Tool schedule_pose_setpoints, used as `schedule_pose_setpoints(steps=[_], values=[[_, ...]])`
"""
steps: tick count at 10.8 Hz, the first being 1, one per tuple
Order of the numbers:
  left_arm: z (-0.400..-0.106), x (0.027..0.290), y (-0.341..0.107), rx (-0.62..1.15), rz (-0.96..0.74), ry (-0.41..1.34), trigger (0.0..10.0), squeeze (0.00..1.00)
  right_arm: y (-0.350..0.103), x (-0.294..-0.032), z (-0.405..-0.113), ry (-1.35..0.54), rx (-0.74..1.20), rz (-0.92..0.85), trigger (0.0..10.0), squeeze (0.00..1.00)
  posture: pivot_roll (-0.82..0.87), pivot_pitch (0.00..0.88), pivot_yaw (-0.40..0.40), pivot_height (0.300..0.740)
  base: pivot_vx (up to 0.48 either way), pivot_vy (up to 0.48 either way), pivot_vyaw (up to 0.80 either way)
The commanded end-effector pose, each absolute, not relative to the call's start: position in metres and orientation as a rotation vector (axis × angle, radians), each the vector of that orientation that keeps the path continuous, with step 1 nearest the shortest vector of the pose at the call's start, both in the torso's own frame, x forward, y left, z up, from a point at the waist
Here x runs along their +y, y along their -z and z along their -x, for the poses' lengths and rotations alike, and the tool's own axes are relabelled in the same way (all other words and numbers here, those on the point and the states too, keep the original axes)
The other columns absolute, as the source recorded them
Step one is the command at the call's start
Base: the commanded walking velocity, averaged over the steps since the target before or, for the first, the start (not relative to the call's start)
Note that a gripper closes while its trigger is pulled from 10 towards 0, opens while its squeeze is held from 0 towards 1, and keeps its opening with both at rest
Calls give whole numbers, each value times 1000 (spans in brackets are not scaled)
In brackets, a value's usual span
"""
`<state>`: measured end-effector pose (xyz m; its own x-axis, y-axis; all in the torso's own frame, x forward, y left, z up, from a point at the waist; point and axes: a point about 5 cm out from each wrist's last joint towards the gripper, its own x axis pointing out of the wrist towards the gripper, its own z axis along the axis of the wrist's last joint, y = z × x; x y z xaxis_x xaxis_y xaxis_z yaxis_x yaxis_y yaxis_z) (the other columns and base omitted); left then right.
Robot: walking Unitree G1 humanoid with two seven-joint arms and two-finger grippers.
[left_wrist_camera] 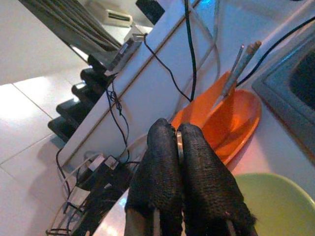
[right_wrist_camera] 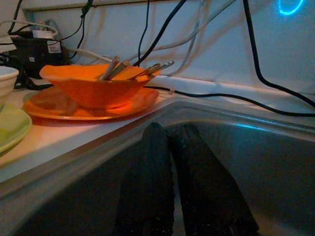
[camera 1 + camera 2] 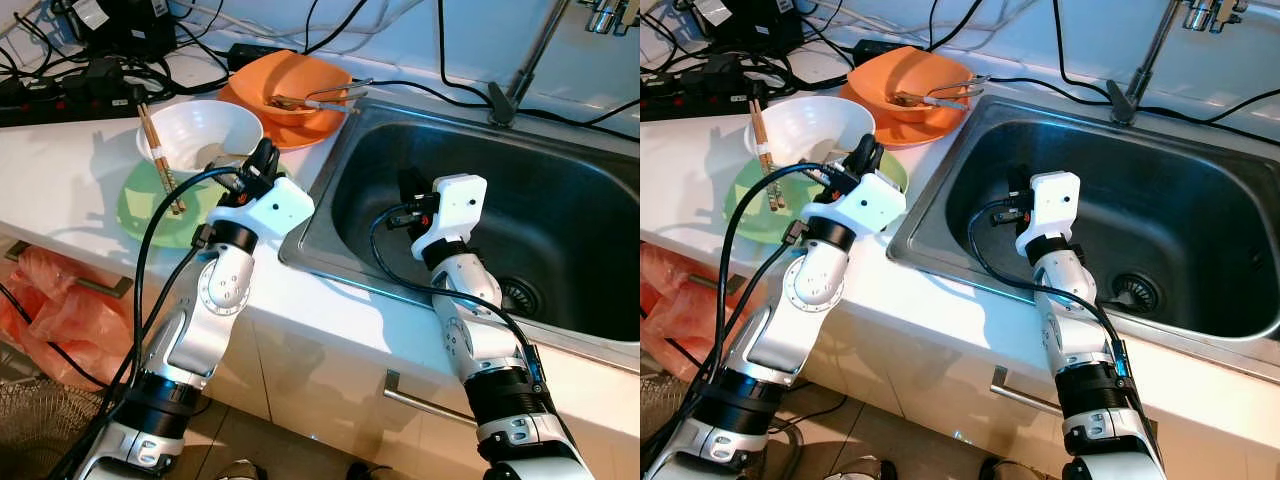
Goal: Kitchen organization
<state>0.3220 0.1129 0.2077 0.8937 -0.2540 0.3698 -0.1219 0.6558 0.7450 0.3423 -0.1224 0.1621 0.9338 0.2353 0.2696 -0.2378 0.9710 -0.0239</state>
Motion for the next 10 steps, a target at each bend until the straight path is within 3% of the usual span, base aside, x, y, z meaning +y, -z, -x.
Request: schedule_pose_setpoints(steps=[1,7,9,10], values=[[-322,108,-214,-517,-869,76,0,0,-159,-124,-341,-237,-270,-17,10000,0,62,75,-45,740,0,0,0],[-309,91,-272,-844,-1013,22,0,0,-158,-123,-341,-237,-269,-27,10000,0,66,71,-41,740,0,0,0],[-301,79,-304,-946,-675,58,0,0,-158,-123,-341,-236,-267,-27,10000,0,67,73,-41,740,0,0,0],[-299,71,-306,-945,-589,126,1686,0,-158,-123,-341,-234,-267,-26,10000,0,65,73,-40,740,0,0,0]])
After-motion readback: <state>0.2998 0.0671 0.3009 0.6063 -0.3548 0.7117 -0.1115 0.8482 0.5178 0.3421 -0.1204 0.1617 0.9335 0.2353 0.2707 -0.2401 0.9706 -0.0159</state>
